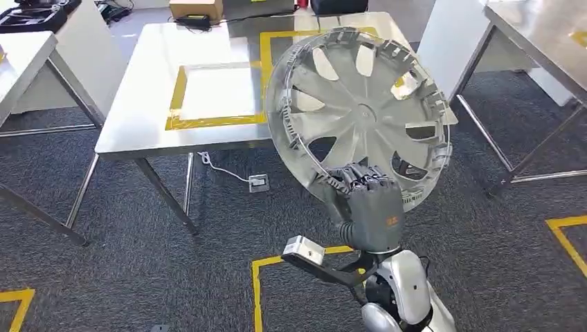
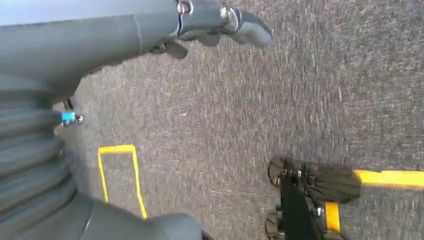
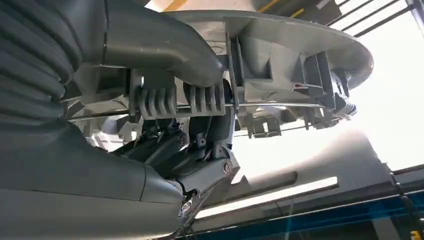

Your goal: Take the parts from the cabinet and place them on the table.

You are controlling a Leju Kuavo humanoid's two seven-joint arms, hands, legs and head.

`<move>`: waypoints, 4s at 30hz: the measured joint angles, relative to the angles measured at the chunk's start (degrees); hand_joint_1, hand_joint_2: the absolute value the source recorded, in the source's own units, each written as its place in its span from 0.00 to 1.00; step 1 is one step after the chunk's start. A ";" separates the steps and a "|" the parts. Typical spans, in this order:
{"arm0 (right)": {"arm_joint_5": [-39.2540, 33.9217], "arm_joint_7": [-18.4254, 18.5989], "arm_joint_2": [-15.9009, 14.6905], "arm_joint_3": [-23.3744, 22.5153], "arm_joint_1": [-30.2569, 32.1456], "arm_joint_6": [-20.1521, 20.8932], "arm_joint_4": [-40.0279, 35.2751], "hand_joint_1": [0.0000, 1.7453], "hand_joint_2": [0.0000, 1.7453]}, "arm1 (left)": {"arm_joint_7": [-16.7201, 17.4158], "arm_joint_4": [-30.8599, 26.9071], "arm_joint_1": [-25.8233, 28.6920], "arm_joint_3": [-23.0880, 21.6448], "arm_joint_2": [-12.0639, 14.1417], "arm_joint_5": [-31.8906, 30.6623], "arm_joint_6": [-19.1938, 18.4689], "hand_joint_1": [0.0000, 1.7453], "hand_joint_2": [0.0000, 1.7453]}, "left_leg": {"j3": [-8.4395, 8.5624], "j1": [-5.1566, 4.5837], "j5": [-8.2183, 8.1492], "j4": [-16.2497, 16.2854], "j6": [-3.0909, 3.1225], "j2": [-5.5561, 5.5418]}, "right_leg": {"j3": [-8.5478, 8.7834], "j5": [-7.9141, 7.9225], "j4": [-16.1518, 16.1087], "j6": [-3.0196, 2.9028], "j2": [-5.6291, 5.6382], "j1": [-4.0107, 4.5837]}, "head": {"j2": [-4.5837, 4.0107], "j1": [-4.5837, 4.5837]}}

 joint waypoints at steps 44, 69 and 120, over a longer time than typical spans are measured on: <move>1.27 0.92 0.00 -0.50 0.17 -0.74 1.55 1.00 1.00 | 0.39 0.07 -0.67 0.04 -0.15 -0.76 0.07 0.00 1.00 | -2.70 0.20 1.30 0.66 -0.63 3.55 | 5.30 -4.65 0.37 0.14 -1.00 -0.18 | 0.00 -0.13; 1.27 0.96 -0.50 -0.68 0.40 -1.00 1.75 1.00 1.00 | 0.33 0.09 -0.67 0.09 -0.13 -1.22 0.09 0.00 1.00 | -5.42 0.19 -9.15 11.99 -2.15 2.99 | 2.40 -2.13 0.37 -1.92 -0.26 -0.26 | 0.00 -0.28; 2.14 1.62 -0.46 -0.66 -0.55 -0.83 2.10 0.00 0.00 | 0.83 0.48 -0.43 0.15 -0.22 -2.40 0.83 0.00 0.00 | -1.69 -0.17 0.90 0.31 0.41 2.63 | 4.67 -3.65 -1.67 -0.73 0.31 0.60 | 0.00 -0.50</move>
